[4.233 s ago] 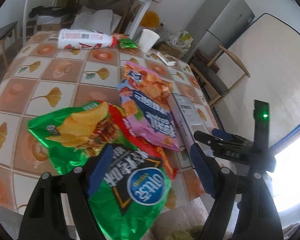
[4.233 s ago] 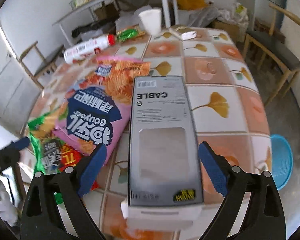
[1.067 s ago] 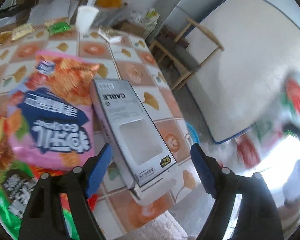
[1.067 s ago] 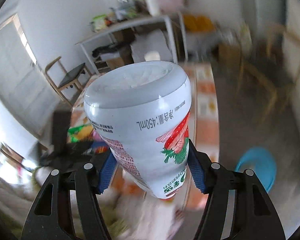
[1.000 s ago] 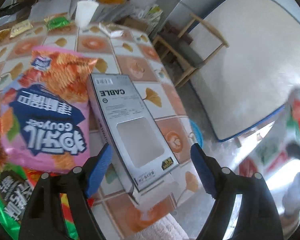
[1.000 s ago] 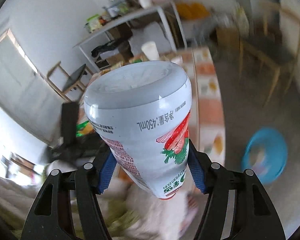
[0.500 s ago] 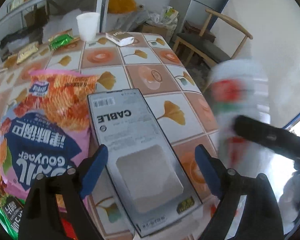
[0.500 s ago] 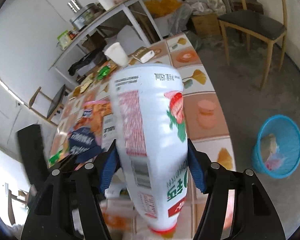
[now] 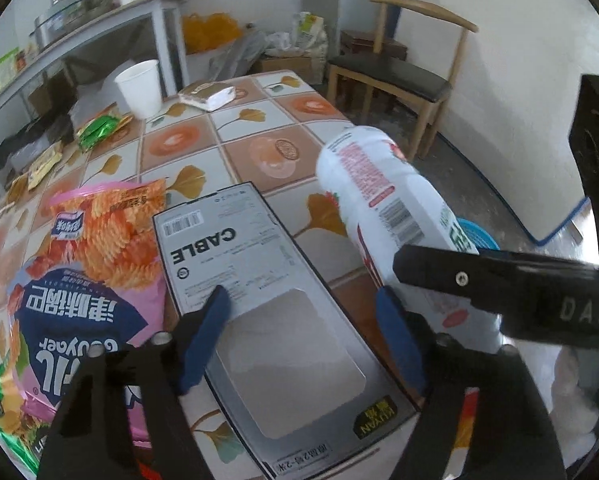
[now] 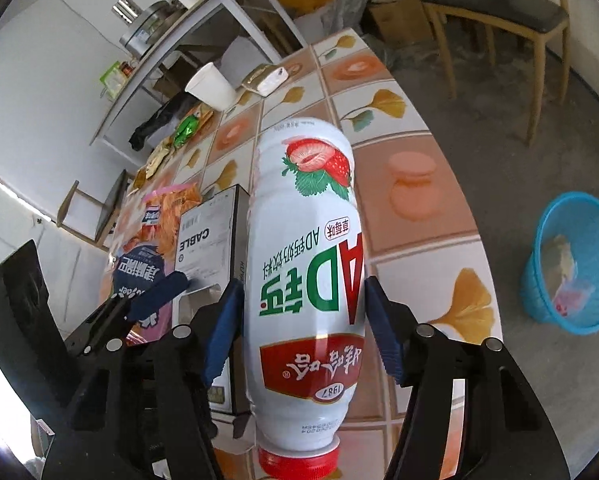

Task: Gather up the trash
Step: 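Grasp the grey CABLE box with the left gripper while the right gripper holds the bottle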

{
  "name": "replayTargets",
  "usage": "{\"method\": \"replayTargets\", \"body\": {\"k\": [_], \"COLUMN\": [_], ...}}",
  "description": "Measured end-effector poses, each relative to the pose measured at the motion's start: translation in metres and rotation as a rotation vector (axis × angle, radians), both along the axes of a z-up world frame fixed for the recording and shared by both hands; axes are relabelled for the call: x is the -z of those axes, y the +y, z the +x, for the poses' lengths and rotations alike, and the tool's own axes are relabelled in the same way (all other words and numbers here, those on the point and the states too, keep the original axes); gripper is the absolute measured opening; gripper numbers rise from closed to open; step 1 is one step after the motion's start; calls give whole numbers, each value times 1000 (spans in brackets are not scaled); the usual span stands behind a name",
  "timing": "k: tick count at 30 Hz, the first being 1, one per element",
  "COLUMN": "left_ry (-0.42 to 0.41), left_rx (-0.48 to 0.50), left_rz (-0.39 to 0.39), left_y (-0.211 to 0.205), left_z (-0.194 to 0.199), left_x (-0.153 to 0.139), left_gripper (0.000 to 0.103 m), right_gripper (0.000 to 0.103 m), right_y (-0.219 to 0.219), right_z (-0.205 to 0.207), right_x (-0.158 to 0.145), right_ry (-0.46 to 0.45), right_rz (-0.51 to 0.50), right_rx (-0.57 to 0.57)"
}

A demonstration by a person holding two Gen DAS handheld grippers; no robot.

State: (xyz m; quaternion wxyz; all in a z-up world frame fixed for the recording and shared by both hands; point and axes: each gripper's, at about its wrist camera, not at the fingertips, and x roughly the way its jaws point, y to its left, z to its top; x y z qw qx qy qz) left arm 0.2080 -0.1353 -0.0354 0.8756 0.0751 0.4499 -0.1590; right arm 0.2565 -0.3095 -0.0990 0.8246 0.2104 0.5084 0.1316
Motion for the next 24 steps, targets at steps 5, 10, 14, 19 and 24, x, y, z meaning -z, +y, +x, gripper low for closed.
{"method": "replayTargets", "body": {"k": [5, 10, 14, 19, 24], "left_ry": [25, 48, 87, 44, 109], "left_rx": [87, 163, 163, -6, -150], "left_rz": [-13, -42, -106, -107, -90], "left_y": [-4, -5, 1, 17, 27], "left_z": [-19, -45, -54, -32, 9], "left_x": [0, -1, -6, -15, -4], "left_gripper": [61, 60, 60, 80, 82], "right_gripper": [58, 58, 58, 58, 58], "right_y": [-19, -36, -42, -40, -39], "right_z": [-20, -45, -55, -53, -53], "right_x": [-3, -3, -3, -4, -2], "right_ry": [-3, 3, -1, -6, -10], "right_rz": [-9, 19, 37, 36, 41], "right_rx": [23, 49, 67, 72, 68]}}
